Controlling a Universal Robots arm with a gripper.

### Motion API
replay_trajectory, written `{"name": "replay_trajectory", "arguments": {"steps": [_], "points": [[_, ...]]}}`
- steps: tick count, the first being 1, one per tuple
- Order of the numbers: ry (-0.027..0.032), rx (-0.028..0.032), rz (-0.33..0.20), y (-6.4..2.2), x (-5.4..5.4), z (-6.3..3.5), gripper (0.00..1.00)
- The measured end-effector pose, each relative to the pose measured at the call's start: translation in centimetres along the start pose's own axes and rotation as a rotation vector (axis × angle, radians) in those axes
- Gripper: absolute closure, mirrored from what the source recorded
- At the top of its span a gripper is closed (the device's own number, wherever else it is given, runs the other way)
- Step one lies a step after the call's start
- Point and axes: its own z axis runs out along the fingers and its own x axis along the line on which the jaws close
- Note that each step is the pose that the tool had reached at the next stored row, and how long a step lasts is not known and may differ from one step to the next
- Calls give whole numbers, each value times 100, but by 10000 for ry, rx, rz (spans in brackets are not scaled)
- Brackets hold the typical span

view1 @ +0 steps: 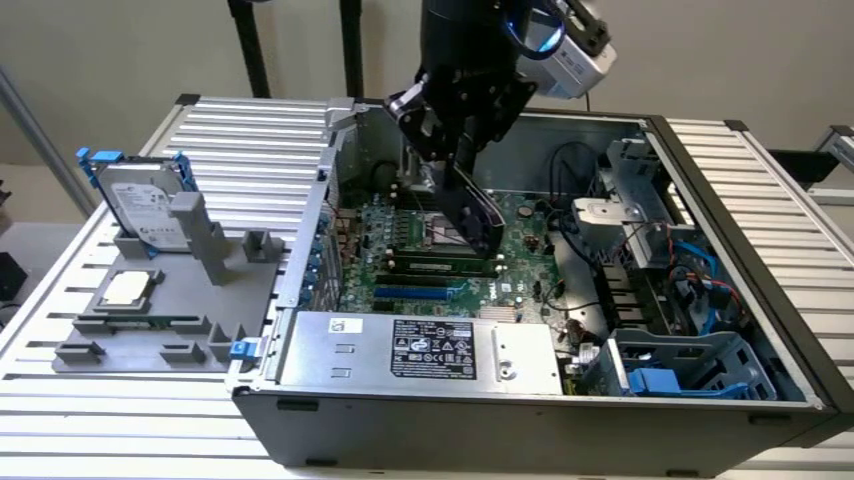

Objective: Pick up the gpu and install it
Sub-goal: 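Insert the gpu into the slot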

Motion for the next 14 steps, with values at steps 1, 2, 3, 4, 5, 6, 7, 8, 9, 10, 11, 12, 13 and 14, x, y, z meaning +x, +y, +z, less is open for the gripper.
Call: {"name": "replay_trajectory", "arguments": {"steps": [1, 2, 3, 4, 5, 6, 7, 8, 9, 10, 11, 12, 13, 14], "points": [[2, 0, -186, 0, 0, 8, 100], [4, -1, -371, 0, 0, 15, 100], [7, -1, -550, 0, 0, 22, 100], [9, -1, -725, 0, 0, 29, 100], [11, -2, -921, 0, 0, 38, 100], [14, -2, -1102, -1, 0, 45, 100], [15, -3, -1275, -1, 0, 52, 100], [17, -3, -1455, -1, 0, 59, 100], [20, -3, -1652, -1, 0, 67, 100], [22, -4, -1826, -1, 0, 75, 100], [23, -5, -2012, -1, 0, 83, 100], [26, -5, -2191, -1, 0, 90, 100], [29, -5, -2366, -1, 0, 97, 100], [30, -5, -2545, -1, 0, 105, 100]]}}
